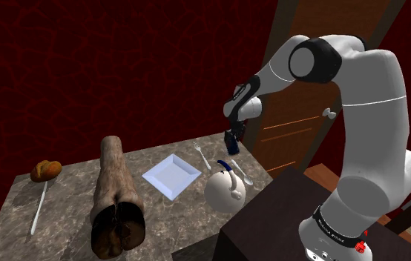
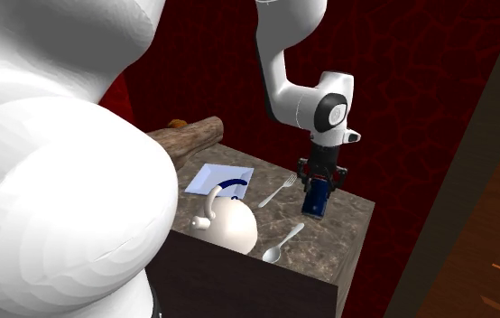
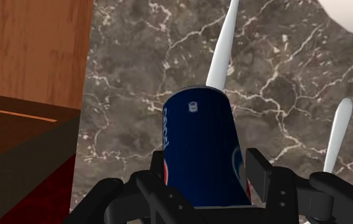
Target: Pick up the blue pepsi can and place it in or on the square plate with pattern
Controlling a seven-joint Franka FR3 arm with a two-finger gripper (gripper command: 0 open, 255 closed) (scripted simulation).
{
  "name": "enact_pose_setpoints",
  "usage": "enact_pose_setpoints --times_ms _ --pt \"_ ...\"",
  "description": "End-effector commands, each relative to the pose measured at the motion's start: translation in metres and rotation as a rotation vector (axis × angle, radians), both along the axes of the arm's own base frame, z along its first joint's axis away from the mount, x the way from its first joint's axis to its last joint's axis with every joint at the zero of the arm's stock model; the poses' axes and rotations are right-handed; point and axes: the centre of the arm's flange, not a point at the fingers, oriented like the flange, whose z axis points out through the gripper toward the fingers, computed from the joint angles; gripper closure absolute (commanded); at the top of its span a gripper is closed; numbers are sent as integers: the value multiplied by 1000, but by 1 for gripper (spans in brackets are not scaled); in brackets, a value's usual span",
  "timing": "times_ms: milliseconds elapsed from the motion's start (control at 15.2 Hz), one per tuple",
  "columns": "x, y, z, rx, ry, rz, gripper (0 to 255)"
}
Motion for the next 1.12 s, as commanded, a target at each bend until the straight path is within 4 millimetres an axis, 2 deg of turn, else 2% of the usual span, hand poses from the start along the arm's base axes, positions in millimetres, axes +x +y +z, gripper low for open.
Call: enact_pose_setpoints --times_ms 0,792,1056 --pt "0 0 10 0 0 0 255" --pt "0 0 69 0 0 0 255" --pt "7 52 73 0 0 0 255"
